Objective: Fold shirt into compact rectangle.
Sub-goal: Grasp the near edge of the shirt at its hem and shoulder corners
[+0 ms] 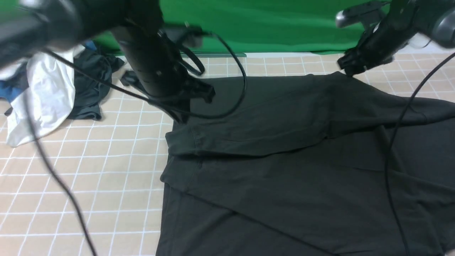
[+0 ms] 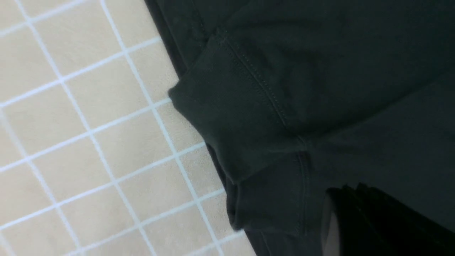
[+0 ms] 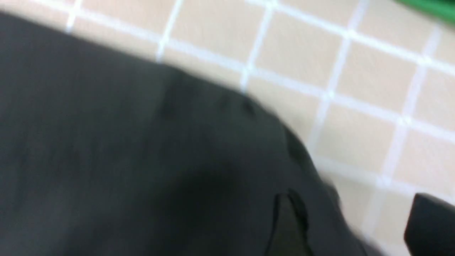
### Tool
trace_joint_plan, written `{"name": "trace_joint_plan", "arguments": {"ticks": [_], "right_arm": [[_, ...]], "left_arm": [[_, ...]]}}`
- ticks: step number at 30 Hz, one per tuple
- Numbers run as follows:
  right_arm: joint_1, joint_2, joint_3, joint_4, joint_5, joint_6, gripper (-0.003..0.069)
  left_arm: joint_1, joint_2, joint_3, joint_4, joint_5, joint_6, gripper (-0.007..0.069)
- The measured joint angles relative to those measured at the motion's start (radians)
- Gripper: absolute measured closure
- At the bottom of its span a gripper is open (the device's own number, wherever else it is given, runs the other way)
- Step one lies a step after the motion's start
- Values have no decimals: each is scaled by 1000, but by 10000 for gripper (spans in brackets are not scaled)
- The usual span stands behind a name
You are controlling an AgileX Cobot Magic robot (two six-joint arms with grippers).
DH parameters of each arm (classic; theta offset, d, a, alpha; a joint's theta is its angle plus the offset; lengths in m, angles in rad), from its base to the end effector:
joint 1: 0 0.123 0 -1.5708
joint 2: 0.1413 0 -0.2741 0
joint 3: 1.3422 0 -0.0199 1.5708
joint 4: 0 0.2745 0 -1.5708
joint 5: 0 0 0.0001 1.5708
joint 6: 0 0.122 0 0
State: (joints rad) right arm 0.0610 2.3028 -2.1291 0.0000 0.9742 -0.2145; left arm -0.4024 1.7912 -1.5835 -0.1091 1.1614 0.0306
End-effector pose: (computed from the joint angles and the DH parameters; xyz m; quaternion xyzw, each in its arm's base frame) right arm 0.5438 0.0332 0.1887 -0.1329 0.9585 -0.0194 0.2516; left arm 0.3694 -0.1705 0.2498 0.1983 0.9681 -0.0783 0.1316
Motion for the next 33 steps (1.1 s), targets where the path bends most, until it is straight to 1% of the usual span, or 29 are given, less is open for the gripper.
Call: {"name": "trace_joint_plan", "arguments": {"ticks": [1,2,3,4,6,7,9,11,12,14,16,17,18,21,23,24,26,27,30,31,33], "right_arm": [[-1,-20,-4,0,54,4,249],[-2,-71,-7,-8,138,3,364],[-2,-79,-7,-8,147,3,364],[-3,-157,10,0,197,6,534],[-3,-243,58,9,214,12,599],[-3,-282,90,18,218,16,613],[-3,-362,166,37,223,22,621],[-3,-474,296,52,232,24,621],[-3,-495,321,54,232,24,621],[-3,-617,473,57,235,24,621],[-3,-728,598,57,212,24,621],[-3,-728,610,57,209,24,621],[-3,-776,669,57,193,24,621],[-3,-937,857,57,132,25,621],[-3,-989,914,57,115,25,621],[-3,-1016,941,57,111,25,621],[-3,-1058,975,57,111,25,621],[-3,-1072,984,57,109,25,621],[-3,-1105,994,57,105,25,621],[-3,-1112,995,57,106,25,621],[-3,-1126,998,57,103,25,621]], "left_arm": [[-4,-24,19,3,0,-12,606],[-17,-82,51,8,0,-42,606],[-17,-91,67,9,1,-54,606],[-49,-154,138,15,8,-90,606],[-91,-211,236,16,12,-135,606],[-120,-234,296,17,12,-154,606],[-170,-261,396,17,3,-190,606],[-240,-285,528,14,-32,-244,606],[-245,-287,550,14,-42,-255,605],[-300,-297,674,13,-107,-315,599],[-327,-297,745,1,-167,-340,568],[-327,-297,745,1,-167,-340,568],[-334,-297,772,-6,-197,-347,543],[-343,-298,841,-12,-287,-369,394],[-344,-298,864,-12,-308,-382,301],[-344,-298,871,-12,-314,-392,269],[-345,-299,894,-12,-327,-415,153],[-345,-300,900,-12,-330,-421,116],[-345,-300,930,-14,-360,-445,18],[-345,-300,938,-17,-367,-445,1],[-345,-300,952,-33,-379,-445,-7]]}}
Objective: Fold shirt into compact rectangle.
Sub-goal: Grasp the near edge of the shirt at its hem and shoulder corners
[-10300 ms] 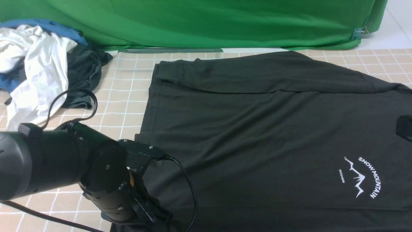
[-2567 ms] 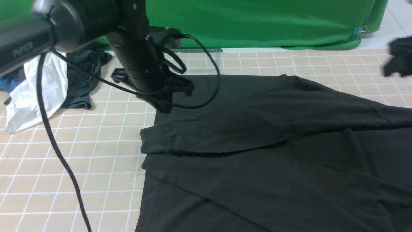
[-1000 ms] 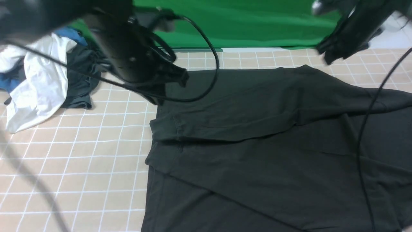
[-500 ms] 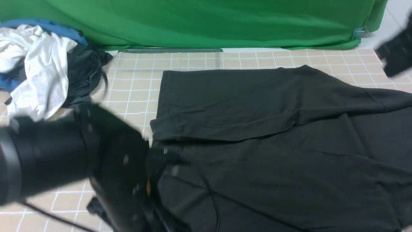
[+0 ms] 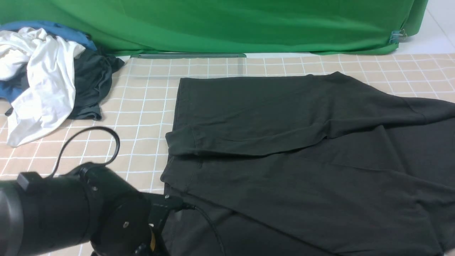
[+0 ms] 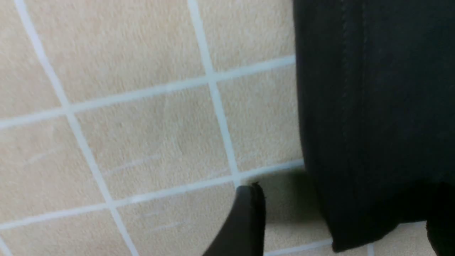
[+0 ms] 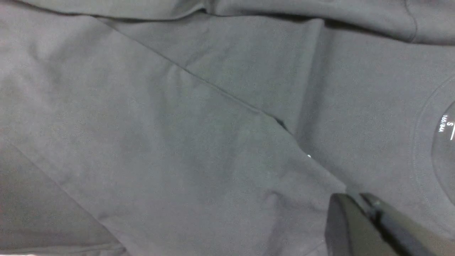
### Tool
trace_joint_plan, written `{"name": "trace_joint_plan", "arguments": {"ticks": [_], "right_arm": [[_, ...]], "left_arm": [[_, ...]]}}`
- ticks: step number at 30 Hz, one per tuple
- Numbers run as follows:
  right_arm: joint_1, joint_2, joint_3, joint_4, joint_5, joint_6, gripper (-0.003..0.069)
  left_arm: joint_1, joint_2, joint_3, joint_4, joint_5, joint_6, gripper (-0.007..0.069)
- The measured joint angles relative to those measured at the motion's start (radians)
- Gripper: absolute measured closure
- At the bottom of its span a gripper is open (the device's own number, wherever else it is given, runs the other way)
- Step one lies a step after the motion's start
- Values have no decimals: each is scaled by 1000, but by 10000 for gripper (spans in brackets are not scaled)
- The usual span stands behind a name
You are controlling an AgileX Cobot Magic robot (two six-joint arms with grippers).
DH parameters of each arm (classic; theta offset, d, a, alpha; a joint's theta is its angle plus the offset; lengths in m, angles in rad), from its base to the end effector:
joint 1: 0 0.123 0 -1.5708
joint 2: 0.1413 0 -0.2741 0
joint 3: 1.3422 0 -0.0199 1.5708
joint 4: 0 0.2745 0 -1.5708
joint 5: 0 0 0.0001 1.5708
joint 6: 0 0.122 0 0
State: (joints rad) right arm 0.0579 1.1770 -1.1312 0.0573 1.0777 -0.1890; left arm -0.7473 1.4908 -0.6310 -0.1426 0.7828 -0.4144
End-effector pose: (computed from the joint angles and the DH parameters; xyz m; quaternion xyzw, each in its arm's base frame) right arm 0.2662 0.0216 0.3148 -0.1124 0.9575 0.0106 0.2653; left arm 0.1601 -0.1651 0.0979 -0.1158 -0.9919 0.0466 0.0213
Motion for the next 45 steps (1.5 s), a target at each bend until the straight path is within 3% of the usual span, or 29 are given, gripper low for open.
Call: {"name": "trace_joint_plan", "arguments": {"ticks": [2,5,10,14,21,29,32,33,35,37,38,41,45], "right_arm": [[0,-4,1,0,0,0,621],[0,-4,1,0,2,0,621],[0,-4,1,0,37,1,621],[0,-6,1,0,75,0,621],[0,-12,13,1,130,20,621],[0,-12,182,1,133,118,578],[0,-13,307,15,102,139,435],[0,-13,314,16,98,142,424],[0,-13,414,28,15,170,256],[0,-13,449,38,-24,183,193],[0,-7,504,59,-80,189,96],[0,19,561,81,-163,196,32],[0,77,588,85,-259,207,24]], "left_arm": [[-1,0,4,-13,-3,0,14],[-1,0,5,-36,-10,0,109],[-1,28,5,-47,-5,9,414],[1,48,-7,-36,9,79,572],[1,-8,-18,-28,68,104,587],[1,-155,-24,49,210,23,587],[1,-166,-24,61,228,5,587],[1,-166,-24,62,228,4,587],[1,-166,-24,79,230,0,587],[1,-166,-24,83,230,-1,587],[1,-166,-24,90,227,-1,587],[1,-166,-24,103,215,-1,587],[1,-166,-24,107,207,-1,587]]}}
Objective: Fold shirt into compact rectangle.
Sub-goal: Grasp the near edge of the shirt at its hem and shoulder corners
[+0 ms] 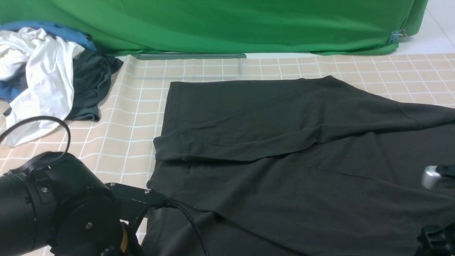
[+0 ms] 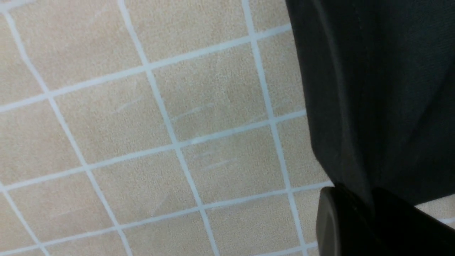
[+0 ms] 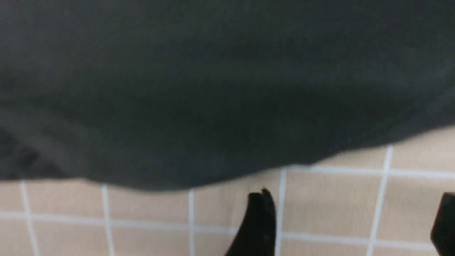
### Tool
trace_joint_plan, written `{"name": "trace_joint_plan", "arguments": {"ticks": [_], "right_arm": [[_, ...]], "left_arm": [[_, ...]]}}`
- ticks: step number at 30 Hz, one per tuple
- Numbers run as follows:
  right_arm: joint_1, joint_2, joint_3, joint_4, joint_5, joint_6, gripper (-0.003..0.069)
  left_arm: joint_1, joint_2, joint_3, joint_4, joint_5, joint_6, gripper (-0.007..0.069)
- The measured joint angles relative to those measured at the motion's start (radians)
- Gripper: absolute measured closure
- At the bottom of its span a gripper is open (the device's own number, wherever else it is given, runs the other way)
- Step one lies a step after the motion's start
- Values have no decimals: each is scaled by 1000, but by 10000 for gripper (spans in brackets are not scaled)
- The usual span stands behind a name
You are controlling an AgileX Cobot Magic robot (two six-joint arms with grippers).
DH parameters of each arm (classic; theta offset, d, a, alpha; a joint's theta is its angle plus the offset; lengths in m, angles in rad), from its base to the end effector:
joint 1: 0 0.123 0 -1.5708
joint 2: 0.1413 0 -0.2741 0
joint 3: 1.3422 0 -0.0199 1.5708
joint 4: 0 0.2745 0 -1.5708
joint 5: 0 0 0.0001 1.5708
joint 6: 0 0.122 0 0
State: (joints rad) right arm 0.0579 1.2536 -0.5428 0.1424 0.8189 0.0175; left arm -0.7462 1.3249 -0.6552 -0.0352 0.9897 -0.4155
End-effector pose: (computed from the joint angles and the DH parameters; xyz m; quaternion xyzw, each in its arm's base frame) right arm 0.2015 0.0244 0.1285 0.0250 0.9961 0.0573 0.0619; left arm 0.1528 -0.1461 0.1393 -0.1550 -0.9878 0.0119 0.0086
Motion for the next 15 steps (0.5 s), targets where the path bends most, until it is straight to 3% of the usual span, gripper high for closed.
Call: {"name": "trace_joint_plan", "arguments": {"ticks": [4,7,11,12,15], "right_arm": [[0,81,1,2,-67,14,46],[0,144,1,2,-115,18,104],[0,187,-2,-3,-138,22,299],[0,193,-4,-1,-147,14,399],[0,198,-10,13,-145,-18,560]], "left_arm": [[0,0,0,2,-2,0,587],[0,0,0,3,-3,1,587],[0,0,0,6,-8,2,587],[0,0,0,7,-9,1,587],[0,-2,0,12,-11,1,587]]}}
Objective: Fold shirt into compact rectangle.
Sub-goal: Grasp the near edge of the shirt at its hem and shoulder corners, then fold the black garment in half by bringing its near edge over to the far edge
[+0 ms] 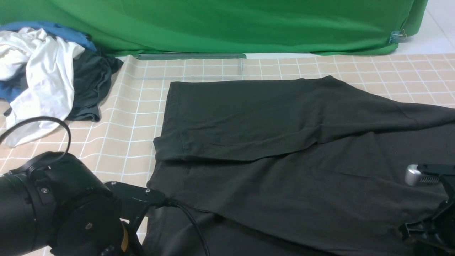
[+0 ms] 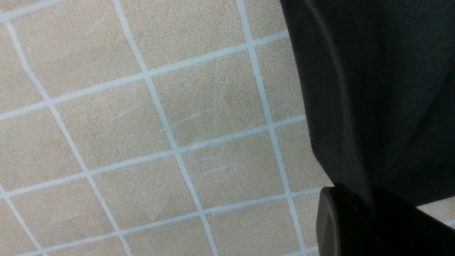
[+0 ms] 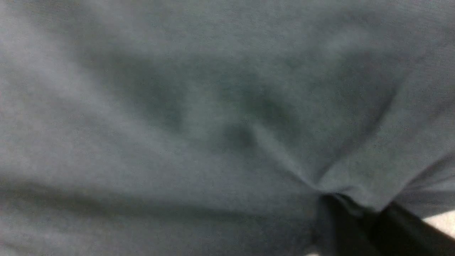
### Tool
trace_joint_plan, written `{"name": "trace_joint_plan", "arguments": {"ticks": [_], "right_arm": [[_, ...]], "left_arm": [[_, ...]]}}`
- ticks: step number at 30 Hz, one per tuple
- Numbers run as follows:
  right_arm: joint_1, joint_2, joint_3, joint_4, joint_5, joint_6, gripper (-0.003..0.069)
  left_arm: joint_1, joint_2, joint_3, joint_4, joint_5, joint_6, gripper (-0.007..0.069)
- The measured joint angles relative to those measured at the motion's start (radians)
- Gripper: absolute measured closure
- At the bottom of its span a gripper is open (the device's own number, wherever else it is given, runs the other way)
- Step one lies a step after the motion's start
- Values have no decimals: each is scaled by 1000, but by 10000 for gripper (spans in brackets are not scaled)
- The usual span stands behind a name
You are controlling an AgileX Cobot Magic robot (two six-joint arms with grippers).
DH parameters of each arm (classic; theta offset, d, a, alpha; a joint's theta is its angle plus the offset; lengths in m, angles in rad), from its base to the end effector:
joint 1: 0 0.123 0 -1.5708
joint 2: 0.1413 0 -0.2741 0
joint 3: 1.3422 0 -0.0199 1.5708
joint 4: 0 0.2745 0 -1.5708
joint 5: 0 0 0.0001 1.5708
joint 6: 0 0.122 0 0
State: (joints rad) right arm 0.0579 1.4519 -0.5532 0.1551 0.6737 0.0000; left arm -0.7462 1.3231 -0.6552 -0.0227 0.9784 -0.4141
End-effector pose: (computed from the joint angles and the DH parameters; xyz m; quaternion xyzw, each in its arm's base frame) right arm 0.2195 0.0245 0.0907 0.0296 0.9974 0.0521 0.0412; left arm 0.1546 -0.1461 0.1396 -0.1591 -0.9872 0.0111 0.0003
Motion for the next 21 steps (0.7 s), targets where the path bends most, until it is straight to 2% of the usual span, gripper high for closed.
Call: {"name": "trace_joint_plan", "arguments": {"ticks": [2,5,9,15,17,21], "right_arm": [[0,-6,-3,0,10,-17,589],[0,-26,-3,-13,43,-29,590],[0,-153,0,-52,198,-29,590],[0,-271,-14,-64,332,-29,590],[0,-275,-36,-69,371,-29,590],[0,-256,-135,-71,401,-31,590]], "left_arm": [[0,-7,-2,9,3,-2,587],[0,-28,-18,23,26,-7,587],[0,-74,-64,56,79,-34,587],[11,-74,-152,104,103,-42,587],[37,-74,-180,109,98,-43,587],[174,-66,-262,106,59,-8,587]]}}
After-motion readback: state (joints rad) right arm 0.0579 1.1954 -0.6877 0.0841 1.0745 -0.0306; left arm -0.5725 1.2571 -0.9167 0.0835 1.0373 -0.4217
